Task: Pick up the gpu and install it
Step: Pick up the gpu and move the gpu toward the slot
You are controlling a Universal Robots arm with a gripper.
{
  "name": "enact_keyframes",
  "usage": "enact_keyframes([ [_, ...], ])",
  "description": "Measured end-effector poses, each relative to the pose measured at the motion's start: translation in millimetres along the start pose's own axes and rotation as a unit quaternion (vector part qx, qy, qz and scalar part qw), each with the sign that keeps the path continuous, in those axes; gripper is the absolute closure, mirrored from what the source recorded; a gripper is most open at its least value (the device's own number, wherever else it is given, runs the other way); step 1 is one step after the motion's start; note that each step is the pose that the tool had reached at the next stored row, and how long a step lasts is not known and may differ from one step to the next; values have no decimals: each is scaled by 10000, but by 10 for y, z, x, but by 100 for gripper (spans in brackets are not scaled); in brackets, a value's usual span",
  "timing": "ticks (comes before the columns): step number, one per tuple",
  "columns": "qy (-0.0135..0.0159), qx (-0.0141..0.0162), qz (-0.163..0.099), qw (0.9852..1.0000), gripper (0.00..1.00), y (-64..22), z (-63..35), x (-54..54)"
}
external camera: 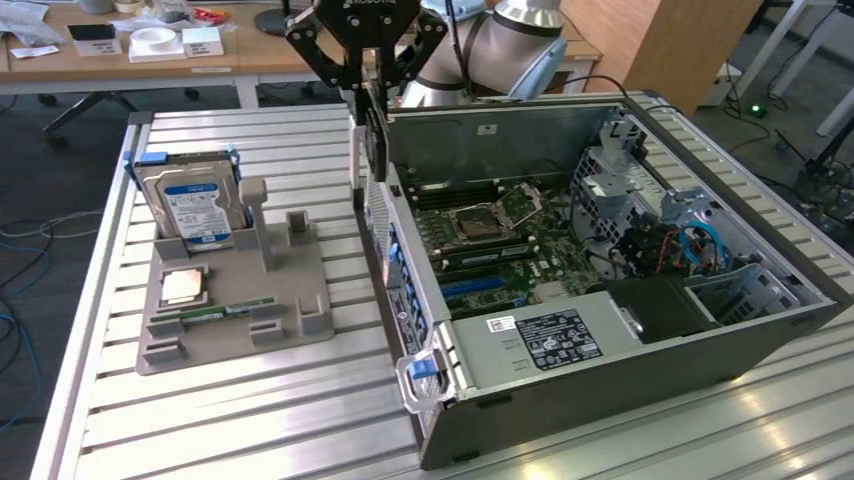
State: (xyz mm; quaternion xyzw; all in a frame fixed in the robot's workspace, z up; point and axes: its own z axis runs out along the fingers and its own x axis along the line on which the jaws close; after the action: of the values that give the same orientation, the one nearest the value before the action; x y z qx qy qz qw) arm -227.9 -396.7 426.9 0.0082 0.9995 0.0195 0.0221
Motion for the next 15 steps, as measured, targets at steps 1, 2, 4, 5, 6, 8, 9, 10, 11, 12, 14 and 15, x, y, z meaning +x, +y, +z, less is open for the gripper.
enact_keyframes([
  [1,0,0,0,10000,74,1,1,-24],
  [2,0,0,0,10000,74,1,2,-51],
  [4,0,0,-1,10000,74,1,5,-104],
  [5,0,0,-1,10000,74,2,6,-132],
  [6,0,0,0,10000,74,2,7,-159],
  [8,0,0,0,10000,74,3,10,-216],
  [9,0,-1,0,10000,74,4,11,-243],
  [10,1,0,0,10000,74,4,12,-272],
  [11,1,0,0,10000,74,4,13,-299],
  [12,0,0,-1,10000,74,5,15,-326],
  [14,0,0,0,10000,74,6,17,-375],
  [15,1,0,0,10000,74,6,17,-394],
])
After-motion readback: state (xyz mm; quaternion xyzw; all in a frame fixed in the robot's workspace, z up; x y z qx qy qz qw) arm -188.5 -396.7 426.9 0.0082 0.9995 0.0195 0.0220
